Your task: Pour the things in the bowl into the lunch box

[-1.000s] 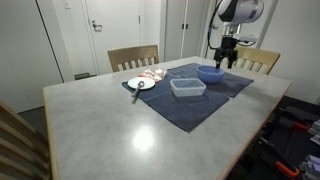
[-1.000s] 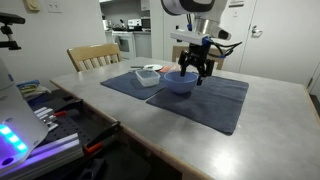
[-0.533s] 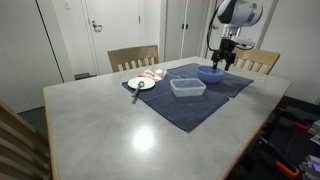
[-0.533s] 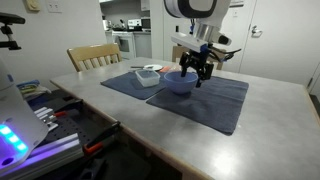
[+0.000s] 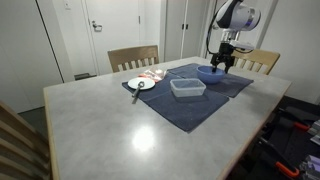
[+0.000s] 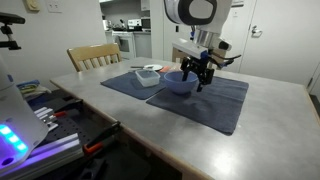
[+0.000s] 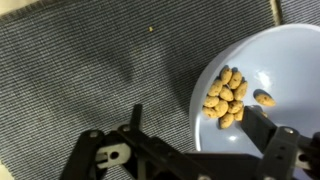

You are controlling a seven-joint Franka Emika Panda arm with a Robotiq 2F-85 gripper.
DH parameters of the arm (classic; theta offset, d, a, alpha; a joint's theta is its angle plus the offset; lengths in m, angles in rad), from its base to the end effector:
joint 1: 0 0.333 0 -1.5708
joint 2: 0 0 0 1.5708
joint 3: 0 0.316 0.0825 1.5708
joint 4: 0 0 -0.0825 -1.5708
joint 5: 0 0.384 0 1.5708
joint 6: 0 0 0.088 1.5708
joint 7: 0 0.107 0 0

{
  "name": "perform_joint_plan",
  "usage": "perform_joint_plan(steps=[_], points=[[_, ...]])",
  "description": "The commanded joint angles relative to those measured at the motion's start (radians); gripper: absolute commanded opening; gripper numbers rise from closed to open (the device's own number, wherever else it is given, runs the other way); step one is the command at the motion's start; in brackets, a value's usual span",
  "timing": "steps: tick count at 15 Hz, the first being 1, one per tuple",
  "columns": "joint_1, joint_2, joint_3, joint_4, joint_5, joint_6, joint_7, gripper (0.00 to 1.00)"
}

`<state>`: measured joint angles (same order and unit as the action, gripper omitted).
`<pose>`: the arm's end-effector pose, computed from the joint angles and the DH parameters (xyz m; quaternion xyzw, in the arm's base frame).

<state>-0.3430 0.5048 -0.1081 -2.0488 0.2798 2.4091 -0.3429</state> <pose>0.5217 -0.2511 0.1791 -0.9832 0.1586 0.0395 0.0810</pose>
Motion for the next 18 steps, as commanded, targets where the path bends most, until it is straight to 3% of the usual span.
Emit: perform_joint_plan(steps=[1,5,6,7,8,9,18], points=[[-0.030,0.026,0.022,0.033,0.014,0.010,-0.018,1.00],[-0.035,0.028,0.021,0.047,0.013,0.007,-0.016,1.00],[-0.036,0.029,0.022,0.049,0.013,0.007,-0.017,0.96],[-0.036,0.029,0.022,0.051,0.013,0.007,-0.017,0.78],[-0.036,0.029,0.022,0.053,0.013,0.006,-0.017,0.71],[-0.037,0.029,0.022,0.053,0.013,0.006,-0.018,0.70],[-0.033,0.040,0.021,0.063,-0.011,-0.035,-0.028,0.05]])
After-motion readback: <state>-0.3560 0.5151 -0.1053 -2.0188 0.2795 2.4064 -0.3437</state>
